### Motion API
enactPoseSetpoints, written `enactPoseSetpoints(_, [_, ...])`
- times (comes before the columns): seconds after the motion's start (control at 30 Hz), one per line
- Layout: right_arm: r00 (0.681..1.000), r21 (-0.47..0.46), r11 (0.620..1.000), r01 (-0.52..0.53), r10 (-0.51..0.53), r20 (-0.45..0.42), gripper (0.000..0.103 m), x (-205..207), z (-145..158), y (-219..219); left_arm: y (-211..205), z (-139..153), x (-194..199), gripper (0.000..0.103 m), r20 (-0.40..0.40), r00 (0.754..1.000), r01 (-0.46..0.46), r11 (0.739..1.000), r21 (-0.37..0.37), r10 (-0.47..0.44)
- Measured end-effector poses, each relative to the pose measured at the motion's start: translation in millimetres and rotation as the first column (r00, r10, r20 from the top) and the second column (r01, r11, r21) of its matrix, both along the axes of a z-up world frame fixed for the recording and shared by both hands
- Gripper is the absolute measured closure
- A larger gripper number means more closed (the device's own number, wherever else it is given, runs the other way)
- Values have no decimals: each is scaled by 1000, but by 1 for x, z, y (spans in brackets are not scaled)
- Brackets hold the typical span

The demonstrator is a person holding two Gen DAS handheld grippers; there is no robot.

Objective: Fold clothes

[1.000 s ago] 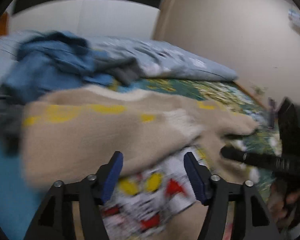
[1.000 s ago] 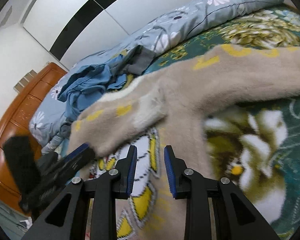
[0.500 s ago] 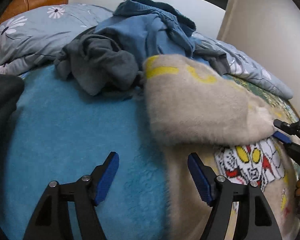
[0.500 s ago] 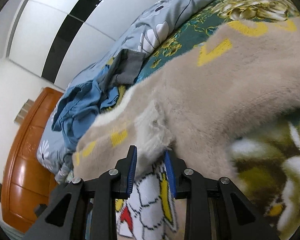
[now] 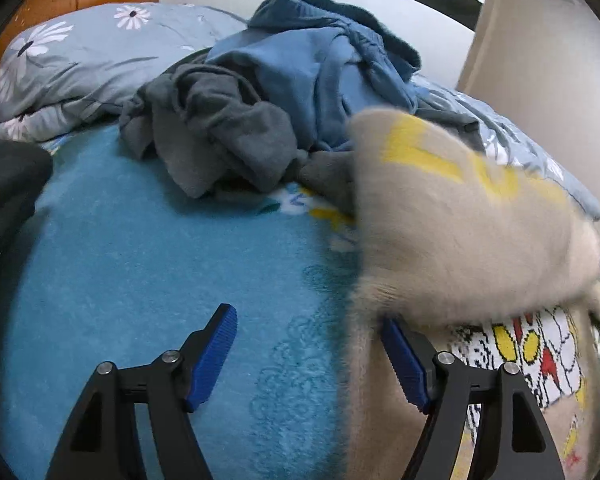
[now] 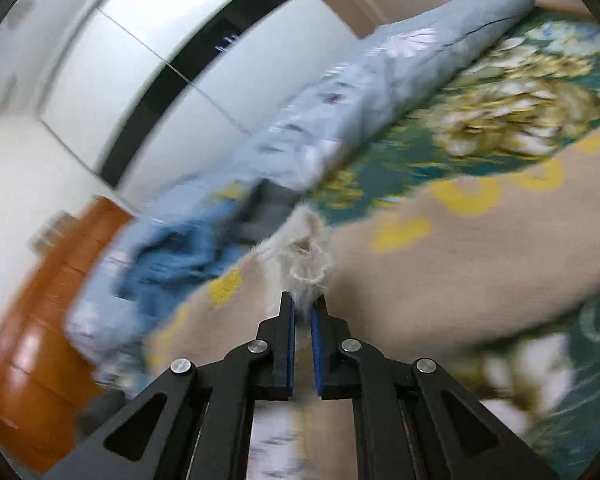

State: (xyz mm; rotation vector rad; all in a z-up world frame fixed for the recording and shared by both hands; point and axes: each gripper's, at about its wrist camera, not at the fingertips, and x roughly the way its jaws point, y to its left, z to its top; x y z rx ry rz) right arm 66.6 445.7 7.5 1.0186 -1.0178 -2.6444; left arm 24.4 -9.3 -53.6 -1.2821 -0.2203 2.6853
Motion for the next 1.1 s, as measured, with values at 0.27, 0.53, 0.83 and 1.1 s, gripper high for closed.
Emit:
enactPoseSetpoints(0.27, [998, -67, 998, 14, -10, 65, 96, 1, -28, 11, -4, 0, 0, 26, -2, 1000, -14, 1000, 14, 14])
enactPoseSetpoints(0.53, [998, -55, 998, 17, -14, 65, 96, 13, -23, 19, -22, 11, 12, 25, -22, 999, -37, 999, -3, 37])
enactPoseSetpoints(0.83, [974, 24, 974, 225, -226, 31, 86, 68, -3, 86, -48, 48, 30, 25, -107, 990, -99, 995, -15, 97])
enactPoseSetpoints(1.1, [905, -92, 900, 425, -421, 66, 62, 99, -14, 163, 48, 60, 32, 25, -171, 966, 195, 981, -3, -193])
